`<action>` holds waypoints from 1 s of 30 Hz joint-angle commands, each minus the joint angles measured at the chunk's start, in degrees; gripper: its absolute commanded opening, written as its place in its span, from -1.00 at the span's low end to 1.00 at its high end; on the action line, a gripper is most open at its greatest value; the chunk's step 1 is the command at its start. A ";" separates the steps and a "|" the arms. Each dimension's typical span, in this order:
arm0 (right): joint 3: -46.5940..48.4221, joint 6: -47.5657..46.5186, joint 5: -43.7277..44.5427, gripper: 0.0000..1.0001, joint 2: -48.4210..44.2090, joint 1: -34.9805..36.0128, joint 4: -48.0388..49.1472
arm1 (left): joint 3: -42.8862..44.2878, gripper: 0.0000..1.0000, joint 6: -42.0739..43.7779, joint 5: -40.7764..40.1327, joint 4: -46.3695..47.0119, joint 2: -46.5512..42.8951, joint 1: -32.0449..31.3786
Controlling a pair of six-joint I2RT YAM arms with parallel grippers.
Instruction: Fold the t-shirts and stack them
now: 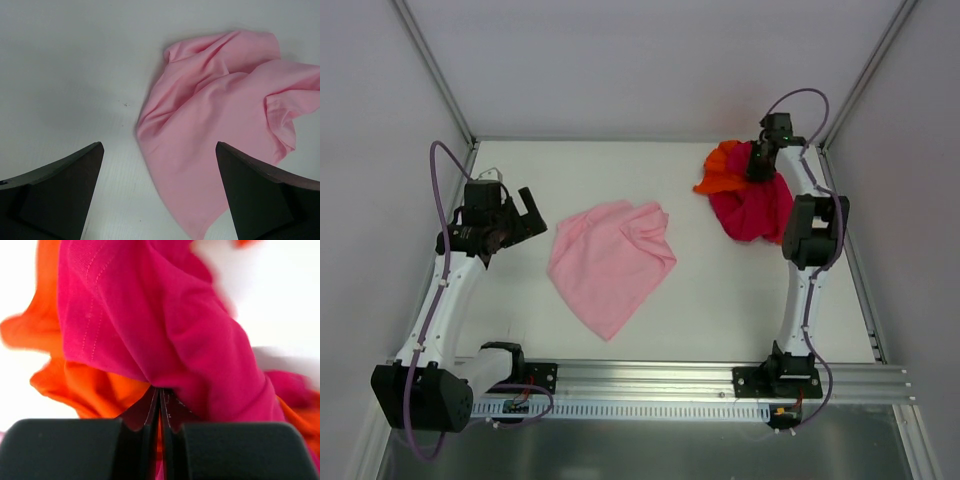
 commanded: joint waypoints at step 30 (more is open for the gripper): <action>-8.97 0.08 1.33 -0.98 -6.91 9.34 -5.46 | 2.87 0.98 3.34 1.08 2.24 1.99 -0.18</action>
